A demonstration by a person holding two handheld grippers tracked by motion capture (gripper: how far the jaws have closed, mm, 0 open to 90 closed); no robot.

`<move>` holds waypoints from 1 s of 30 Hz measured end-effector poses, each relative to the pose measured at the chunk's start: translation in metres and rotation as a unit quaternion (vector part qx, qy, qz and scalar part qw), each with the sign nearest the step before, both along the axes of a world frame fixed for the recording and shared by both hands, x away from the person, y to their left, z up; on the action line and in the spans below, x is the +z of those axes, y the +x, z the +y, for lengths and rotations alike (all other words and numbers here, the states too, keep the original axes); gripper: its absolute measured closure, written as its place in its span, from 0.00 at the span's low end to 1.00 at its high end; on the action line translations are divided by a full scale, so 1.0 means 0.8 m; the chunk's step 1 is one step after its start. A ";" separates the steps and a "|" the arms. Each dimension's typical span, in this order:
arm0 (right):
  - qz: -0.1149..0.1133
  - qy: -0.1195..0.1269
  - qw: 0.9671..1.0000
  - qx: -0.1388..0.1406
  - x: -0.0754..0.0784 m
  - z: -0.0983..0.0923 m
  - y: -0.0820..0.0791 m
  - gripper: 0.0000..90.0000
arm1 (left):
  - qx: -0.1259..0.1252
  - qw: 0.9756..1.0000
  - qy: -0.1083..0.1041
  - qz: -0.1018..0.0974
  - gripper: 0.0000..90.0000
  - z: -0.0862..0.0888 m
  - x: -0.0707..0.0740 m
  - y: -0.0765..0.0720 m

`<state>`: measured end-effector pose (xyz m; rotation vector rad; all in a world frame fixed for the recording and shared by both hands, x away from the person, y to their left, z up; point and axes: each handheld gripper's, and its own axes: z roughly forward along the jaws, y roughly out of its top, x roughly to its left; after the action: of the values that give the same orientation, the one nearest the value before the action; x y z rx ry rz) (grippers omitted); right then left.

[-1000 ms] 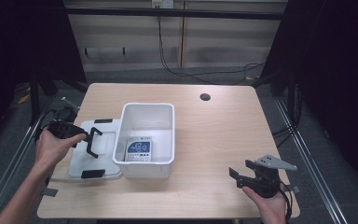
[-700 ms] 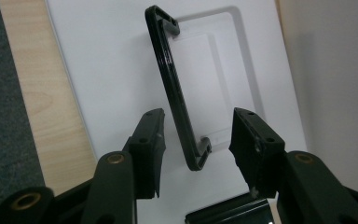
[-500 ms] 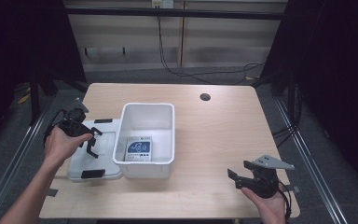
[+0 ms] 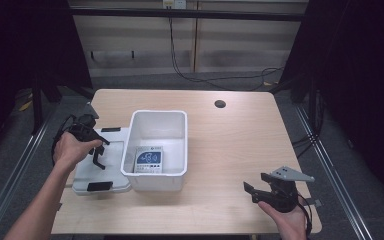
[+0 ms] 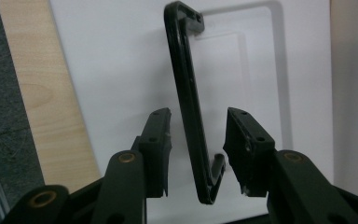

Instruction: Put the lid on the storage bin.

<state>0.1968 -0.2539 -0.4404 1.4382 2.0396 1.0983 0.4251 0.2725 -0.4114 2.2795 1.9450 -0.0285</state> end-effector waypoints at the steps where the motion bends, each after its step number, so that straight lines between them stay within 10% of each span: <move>1: 0.001 -0.001 1.000 0.000 0.000 0.000 0.000 0.32 | 0.008 1.000 -0.001 -0.003 0.70 0.002 -0.002 0.002; 30: 0.005 0.002 1.000 0.007 -0.001 0.001 0.001 0.31 | 0.024 1.000 0.011 0.009 0.94 -0.018 -0.004 0.009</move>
<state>0.1974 -0.2527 -0.4414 1.4366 2.0580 1.1035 0.4321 0.2578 -0.4147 2.2537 2.0179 -0.0236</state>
